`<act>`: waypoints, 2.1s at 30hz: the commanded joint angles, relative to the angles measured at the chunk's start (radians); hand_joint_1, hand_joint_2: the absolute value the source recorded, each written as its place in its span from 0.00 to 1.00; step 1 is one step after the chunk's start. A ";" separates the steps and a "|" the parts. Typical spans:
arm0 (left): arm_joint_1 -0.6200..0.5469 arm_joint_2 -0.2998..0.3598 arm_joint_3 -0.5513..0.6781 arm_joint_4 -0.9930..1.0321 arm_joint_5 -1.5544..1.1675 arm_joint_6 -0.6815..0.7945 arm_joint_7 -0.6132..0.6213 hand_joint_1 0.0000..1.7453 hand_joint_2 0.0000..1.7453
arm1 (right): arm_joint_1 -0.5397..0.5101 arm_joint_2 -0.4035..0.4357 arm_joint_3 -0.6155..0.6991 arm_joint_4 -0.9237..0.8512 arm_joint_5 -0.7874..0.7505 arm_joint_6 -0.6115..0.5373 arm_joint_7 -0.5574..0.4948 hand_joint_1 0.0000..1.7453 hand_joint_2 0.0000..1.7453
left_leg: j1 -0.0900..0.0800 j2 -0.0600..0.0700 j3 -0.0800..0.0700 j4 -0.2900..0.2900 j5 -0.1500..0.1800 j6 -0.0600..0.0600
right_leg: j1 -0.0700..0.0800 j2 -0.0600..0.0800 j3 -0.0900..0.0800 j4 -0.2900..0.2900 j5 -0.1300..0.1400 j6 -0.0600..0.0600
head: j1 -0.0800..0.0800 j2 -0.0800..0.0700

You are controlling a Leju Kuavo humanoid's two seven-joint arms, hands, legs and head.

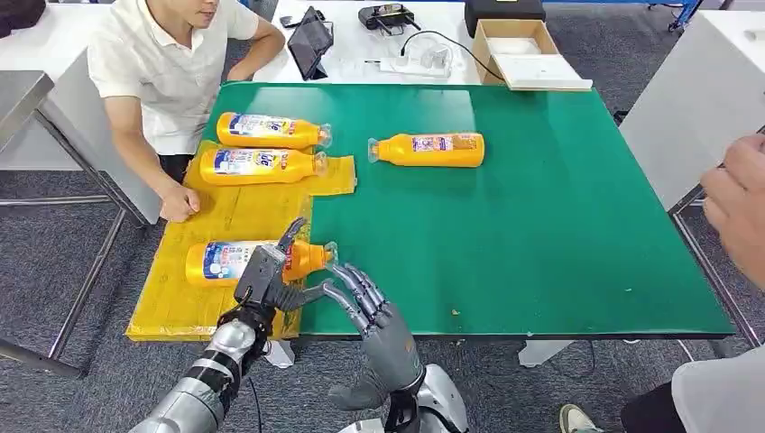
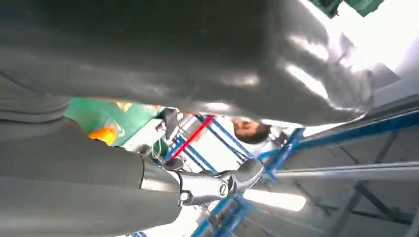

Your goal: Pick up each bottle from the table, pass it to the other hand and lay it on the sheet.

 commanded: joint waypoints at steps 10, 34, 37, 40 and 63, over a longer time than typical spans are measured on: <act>-0.011 0.033 -0.142 -0.028 -0.090 0.273 -0.063 0.00 1.00 | -0.048 0.007 0.033 0.099 -0.012 -0.002 -0.033 0.00 0.00 | 0.001 0.003 -0.002 0.000 0.000 -0.003 | 0.001 0.001 -0.002 -0.001 0.000 -0.003 | 0.000 0.000; 0.497 0.033 -0.206 -0.806 0.408 0.168 -0.098 0.00 1.00 | 0.205 0.053 -0.326 -0.260 -0.330 -0.203 -0.033 0.00 0.00 | 0.001 0.004 -0.005 0.000 -0.002 -0.004 | 0.002 0.002 -0.006 -0.001 -0.001 -0.004 | 0.000 0.000; 0.561 0.059 -0.218 -0.887 0.437 0.178 -0.106 0.00 1.00 | 0.188 0.047 -0.431 -0.153 -0.284 -0.205 0.003 0.00 1.00 | 0.001 0.005 -0.004 -0.001 -0.003 -0.003 | 0.001 0.002 -0.005 -0.002 -0.002 -0.003 | 0.000 0.000; 0.558 0.061 -0.220 -0.891 0.441 0.177 -0.107 0.00 1.00 | 0.164 0.052 -0.510 -0.129 -0.281 -0.204 -0.017 0.00 1.00 | 0.001 0.004 -0.005 -0.001 -0.002 -0.002 | 0.001 0.001 -0.006 -0.003 -0.001 -0.002 | 0.000 0.000; 0.532 0.054 -0.274 -0.831 0.413 0.150 -0.121 0.00 1.00 | -0.027 -0.064 -0.522 0.250 0.342 -0.207 0.285 0.00 1.00 | 0.001 0.003 -0.005 -0.001 -0.001 -0.002 | 0.001 0.001 -0.006 -0.002 0.000 -0.002 | 0.000 0.000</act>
